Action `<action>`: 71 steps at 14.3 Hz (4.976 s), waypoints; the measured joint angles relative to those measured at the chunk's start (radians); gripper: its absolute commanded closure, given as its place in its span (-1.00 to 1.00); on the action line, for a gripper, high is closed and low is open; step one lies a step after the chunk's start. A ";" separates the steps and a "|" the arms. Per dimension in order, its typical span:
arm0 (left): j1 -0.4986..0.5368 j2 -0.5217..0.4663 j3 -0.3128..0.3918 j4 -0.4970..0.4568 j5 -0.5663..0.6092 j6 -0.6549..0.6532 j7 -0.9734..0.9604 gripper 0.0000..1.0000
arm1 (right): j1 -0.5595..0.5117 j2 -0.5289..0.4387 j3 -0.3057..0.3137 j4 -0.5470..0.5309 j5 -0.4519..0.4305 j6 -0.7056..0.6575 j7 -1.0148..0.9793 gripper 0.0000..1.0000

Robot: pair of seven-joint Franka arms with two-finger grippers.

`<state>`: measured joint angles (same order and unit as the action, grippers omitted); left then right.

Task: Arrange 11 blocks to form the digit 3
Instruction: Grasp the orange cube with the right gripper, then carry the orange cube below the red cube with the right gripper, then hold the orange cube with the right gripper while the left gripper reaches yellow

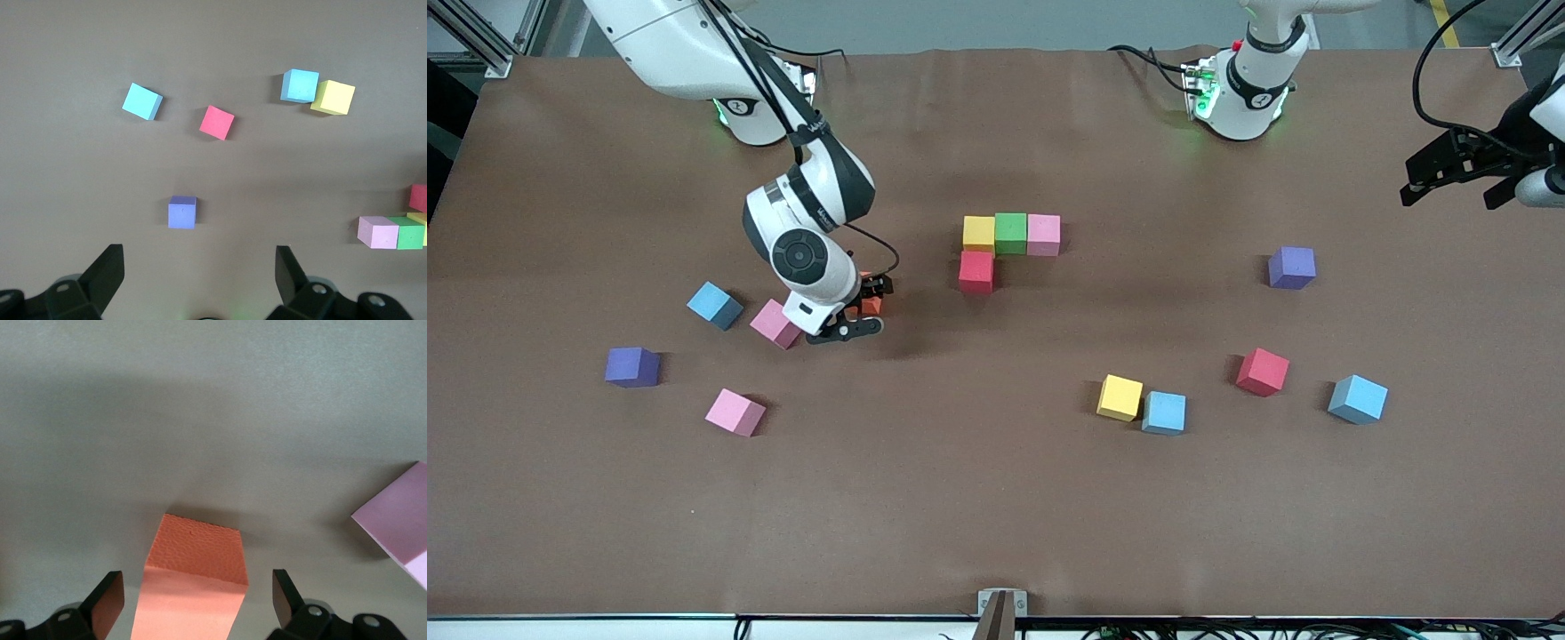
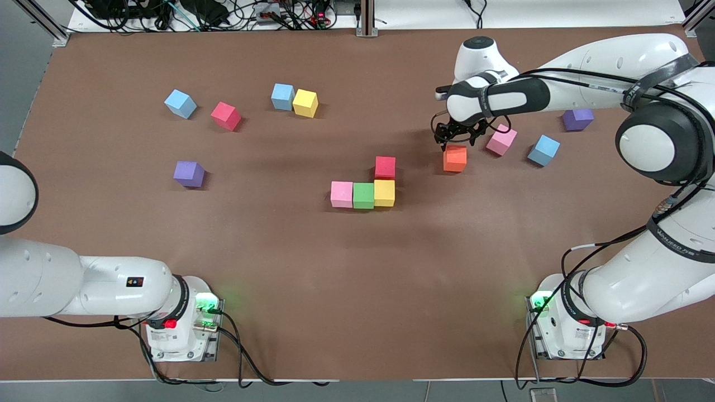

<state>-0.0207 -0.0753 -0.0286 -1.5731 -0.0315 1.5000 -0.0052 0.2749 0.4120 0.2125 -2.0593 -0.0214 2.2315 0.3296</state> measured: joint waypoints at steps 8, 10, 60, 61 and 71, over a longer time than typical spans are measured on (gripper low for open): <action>-0.001 0.001 -0.002 0.002 0.000 -0.001 0.002 -1.00 | -0.003 0.000 0.003 -0.038 0.035 0.055 0.033 -0.80; 0.000 0.000 -0.001 0.002 0.000 -0.002 0.004 -1.00 | -0.003 0.000 0.003 -0.051 0.036 0.067 0.036 -0.63; 0.026 -0.007 -0.017 0.015 0.012 0.017 0.006 -1.00 | 0.310 0.380 -0.064 0.660 0.108 -0.228 0.319 0.20; 0.026 -0.007 -0.017 0.015 0.012 0.017 0.006 -1.00 | 0.312 0.381 -0.064 0.659 0.108 -0.228 0.321 0.20; 0.026 -0.004 -0.015 0.014 0.012 0.028 0.005 -1.00 | 0.325 0.382 -0.060 0.646 0.112 -0.234 0.324 0.19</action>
<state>0.0052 -0.0794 -0.0439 -1.5588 -0.0192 1.5279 0.0003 0.5998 0.7943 0.1525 -1.4129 0.0907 1.9975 0.6540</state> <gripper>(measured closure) 0.000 0.498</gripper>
